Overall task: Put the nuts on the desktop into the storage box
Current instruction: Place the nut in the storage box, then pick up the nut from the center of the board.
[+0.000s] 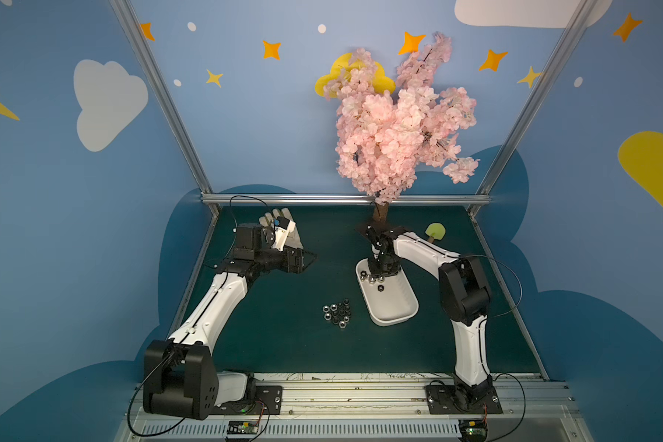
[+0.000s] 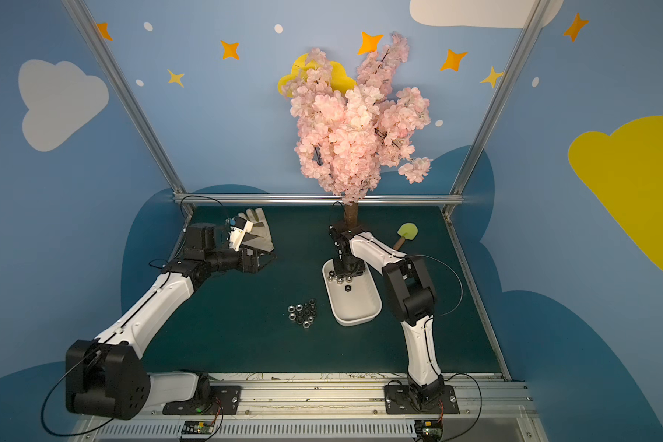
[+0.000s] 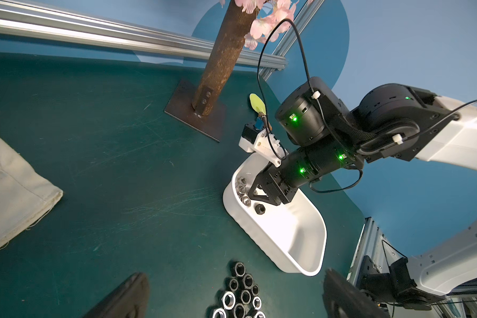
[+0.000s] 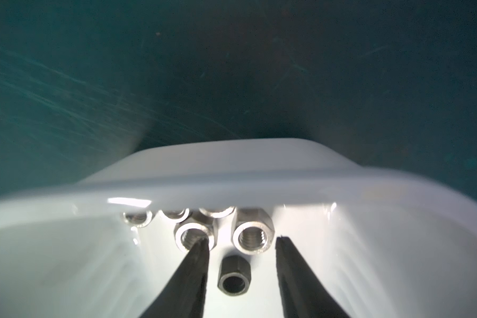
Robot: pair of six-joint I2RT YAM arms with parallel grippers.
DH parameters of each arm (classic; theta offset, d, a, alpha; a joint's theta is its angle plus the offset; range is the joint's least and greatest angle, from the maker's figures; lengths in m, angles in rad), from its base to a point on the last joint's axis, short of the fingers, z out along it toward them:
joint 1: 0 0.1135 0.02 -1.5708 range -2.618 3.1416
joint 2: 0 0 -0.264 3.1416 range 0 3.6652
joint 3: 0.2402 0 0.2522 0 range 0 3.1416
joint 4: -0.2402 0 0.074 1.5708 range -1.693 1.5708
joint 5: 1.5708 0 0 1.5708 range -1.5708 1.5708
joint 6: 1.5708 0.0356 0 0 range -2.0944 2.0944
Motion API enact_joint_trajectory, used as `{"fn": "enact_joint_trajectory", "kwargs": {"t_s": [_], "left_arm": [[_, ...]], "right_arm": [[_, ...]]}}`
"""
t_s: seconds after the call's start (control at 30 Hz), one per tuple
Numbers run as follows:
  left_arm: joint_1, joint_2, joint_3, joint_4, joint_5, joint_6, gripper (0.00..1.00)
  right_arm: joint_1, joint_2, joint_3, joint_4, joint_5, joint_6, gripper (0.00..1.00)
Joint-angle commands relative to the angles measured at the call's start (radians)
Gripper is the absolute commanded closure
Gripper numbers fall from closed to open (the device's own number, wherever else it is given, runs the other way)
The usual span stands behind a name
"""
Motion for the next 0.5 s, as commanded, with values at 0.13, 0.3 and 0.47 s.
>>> {"fn": "enact_joint_trajectory", "kwargs": {"t_s": [0.13, 0.3, 0.47], "left_arm": [[0.000, -0.001, 0.017, -0.010, 0.001, 0.020, 0.00], [-0.001, -0.004, 0.004, 0.014, 0.021, 0.013, 0.00], [-0.001, -0.015, 0.003, 0.008, 0.003, 0.016, 0.00]], "right_arm": [[0.067, -0.216, -0.012, -0.018, -0.045, -0.043, 0.52], [0.180, -0.291, -0.078, 0.046, -0.093, -0.093, 0.49], [0.266, -0.242, -0.085, 0.083, -0.179, -0.070, 0.48]]}}
